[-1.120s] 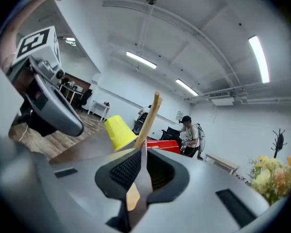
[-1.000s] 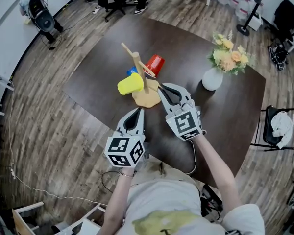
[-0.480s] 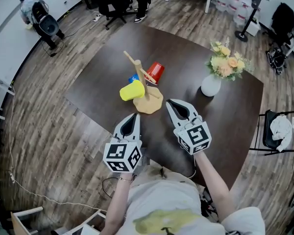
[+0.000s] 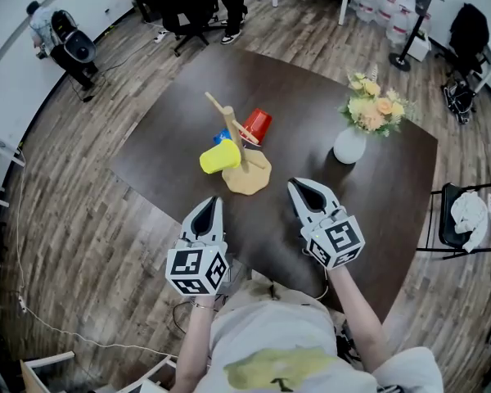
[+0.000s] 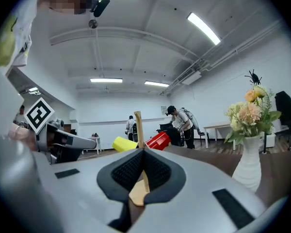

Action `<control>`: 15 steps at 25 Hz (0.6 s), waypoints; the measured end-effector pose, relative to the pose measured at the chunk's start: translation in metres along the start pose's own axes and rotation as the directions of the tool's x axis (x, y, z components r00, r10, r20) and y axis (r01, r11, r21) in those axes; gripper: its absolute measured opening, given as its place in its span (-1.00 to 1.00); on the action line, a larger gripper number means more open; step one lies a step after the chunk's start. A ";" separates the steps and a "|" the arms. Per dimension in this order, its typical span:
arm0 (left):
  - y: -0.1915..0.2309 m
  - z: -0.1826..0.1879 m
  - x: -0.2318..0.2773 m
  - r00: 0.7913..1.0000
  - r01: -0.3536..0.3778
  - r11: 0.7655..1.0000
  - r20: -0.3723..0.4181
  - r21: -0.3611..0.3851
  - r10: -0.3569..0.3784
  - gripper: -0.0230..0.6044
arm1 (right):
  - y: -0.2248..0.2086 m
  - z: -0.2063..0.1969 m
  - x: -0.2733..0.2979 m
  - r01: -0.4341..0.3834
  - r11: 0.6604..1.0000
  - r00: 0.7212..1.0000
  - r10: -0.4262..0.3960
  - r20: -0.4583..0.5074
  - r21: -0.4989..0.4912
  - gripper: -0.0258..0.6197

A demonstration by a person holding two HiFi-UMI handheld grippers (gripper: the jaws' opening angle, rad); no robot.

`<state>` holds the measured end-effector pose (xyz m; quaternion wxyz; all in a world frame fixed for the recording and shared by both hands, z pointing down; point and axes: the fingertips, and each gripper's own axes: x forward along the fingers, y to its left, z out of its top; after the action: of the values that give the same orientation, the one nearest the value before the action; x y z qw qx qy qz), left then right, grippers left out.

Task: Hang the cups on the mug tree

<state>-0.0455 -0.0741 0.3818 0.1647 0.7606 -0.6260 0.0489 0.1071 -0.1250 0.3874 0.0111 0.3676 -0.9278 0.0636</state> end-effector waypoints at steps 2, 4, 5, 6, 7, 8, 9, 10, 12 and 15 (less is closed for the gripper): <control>0.003 0.001 -0.002 1.000 -0.008 1.000 0.004 0.002 0.008 -0.88 | -0.001 0.000 -0.003 0.002 1.000 1.000 -0.002 0.002 0.010 -0.86; 0.005 0.002 -0.004 1.000 -0.014 1.000 0.008 0.008 0.014 -0.88 | -0.004 0.000 -0.006 0.008 0.999 1.000 -0.009 0.010 0.035 -0.86; 0.006 0.003 -0.005 1.000 -0.017 1.000 0.010 0.013 0.017 -0.88 | -0.005 0.000 -0.008 0.011 0.999 1.000 -0.012 0.015 0.047 -0.86; 0.007 0.003 -0.006 1.000 -0.021 1.000 0.012 0.017 0.021 -0.88 | -0.006 0.000 -0.009 0.015 0.998 1.000 -0.015 0.018 0.054 -0.86; 0.008 0.004 -0.007 1.000 -0.026 0.999 0.015 0.019 0.025 -0.88 | -0.008 0.000 -0.011 0.020 0.998 1.000 -0.021 0.017 0.057 -0.86; 0.009 0.005 -0.009 0.999 -0.030 0.999 0.018 0.020 0.030 -0.88 | -0.010 0.000 -0.012 0.026 0.998 1.000 -0.027 0.016 0.061 -0.86; 0.010 0.006 -0.010 0.999 -0.034 0.999 0.020 0.020 0.034 -0.88 | -0.011 0.001 -0.013 0.029 0.997 0.999 -0.031 0.016 0.065 -0.86; 0.011 0.006 -0.011 0.999 -0.038 0.999 0.023 0.020 0.038 -0.88 | -0.012 0.001 -0.014 0.033 0.997 0.999 -0.034 0.017 0.066 -0.86; 0.013 0.007 -0.012 0.999 -0.047 0.999 0.025 0.021 0.047 -0.88 | -0.013 -0.001 -0.016 0.043 0.997 0.999 -0.044 0.013 0.064 -0.86; 0.016 0.007 -0.014 0.998 -0.062 0.998 0.027 0.020 0.061 -0.88 | -0.016 -0.003 -0.018 0.056 0.996 0.998 -0.057 0.011 0.074 -0.86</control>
<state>-0.0648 -0.0655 0.3741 0.1469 0.7432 -0.6508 0.0505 0.1313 -0.1238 0.3908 -0.0067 0.3941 -0.9141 0.0953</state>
